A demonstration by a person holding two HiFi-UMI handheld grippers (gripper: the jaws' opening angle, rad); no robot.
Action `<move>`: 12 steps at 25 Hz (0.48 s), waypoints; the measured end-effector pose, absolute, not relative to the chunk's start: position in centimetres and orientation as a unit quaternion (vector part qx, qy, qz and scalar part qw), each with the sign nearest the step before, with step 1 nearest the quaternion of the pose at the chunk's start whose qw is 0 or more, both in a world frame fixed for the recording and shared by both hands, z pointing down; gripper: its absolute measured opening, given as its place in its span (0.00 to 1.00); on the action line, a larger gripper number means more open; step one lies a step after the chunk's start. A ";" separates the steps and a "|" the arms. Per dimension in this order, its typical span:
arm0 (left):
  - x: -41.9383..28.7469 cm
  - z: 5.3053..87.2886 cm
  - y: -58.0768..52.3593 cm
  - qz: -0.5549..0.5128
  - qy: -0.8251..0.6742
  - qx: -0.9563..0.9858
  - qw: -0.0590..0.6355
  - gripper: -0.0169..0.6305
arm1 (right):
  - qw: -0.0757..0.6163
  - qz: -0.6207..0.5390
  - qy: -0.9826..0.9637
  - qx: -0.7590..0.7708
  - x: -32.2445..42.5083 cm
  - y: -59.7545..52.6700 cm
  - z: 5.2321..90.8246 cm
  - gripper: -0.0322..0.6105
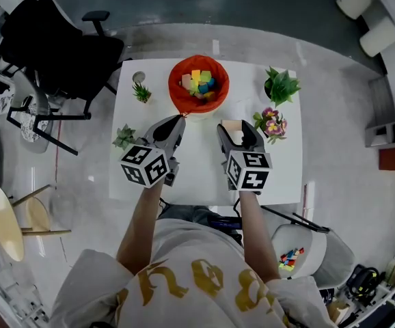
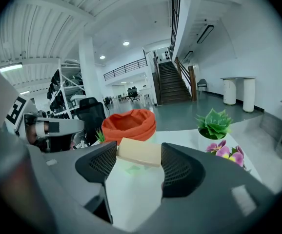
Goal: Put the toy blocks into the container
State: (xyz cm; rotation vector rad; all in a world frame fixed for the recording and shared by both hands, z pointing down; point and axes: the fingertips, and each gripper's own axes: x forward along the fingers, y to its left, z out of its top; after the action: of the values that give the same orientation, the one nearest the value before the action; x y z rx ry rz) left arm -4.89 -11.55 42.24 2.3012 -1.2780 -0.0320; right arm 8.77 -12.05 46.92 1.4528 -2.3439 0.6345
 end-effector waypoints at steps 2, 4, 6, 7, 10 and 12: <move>-5.2 42.1 -11.8 -0.014 -0.471 0.846 0.251 0.03 | 0.155 0.219 -0.819 0.507 8.5 -12.4 46.7 0.53; -5.6 41.8 -12.2 -0.017 -0.473 0.845 0.248 0.03 | 0.154 0.216 -0.821 0.506 8.1 -12.9 46.4 0.53; -6.1 41.4 -12.6 -0.022 -0.475 0.845 0.245 0.03 | 0.151 0.211 -0.823 0.505 7.7 -13.3 46.0 0.53; -6.3 41.2 -12.8 -0.024 -0.476 0.845 0.244 0.03 | 0.149 0.209 -0.825 0.503 7.4 -13.5 45.8 0.54; -6.7 41.0 -13.6 -0.028 -0.477 0.845 0.242 0.03 | 0.142 0.203 -0.830 0.500 6.8 -14.4 45.2 0.54; -6.9 40.9 -14.0 -0.029 -0.475 0.845 0.242 0.03 | 0.143 0.196 -0.831 0.500 6.4 -14.9 44.9 0.54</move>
State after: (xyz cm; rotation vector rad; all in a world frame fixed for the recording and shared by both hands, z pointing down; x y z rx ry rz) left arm -6.91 -14.04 40.86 2.3108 -1.2992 -0.0802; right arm 6.36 -14.93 44.88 1.4424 -2.3975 0.5655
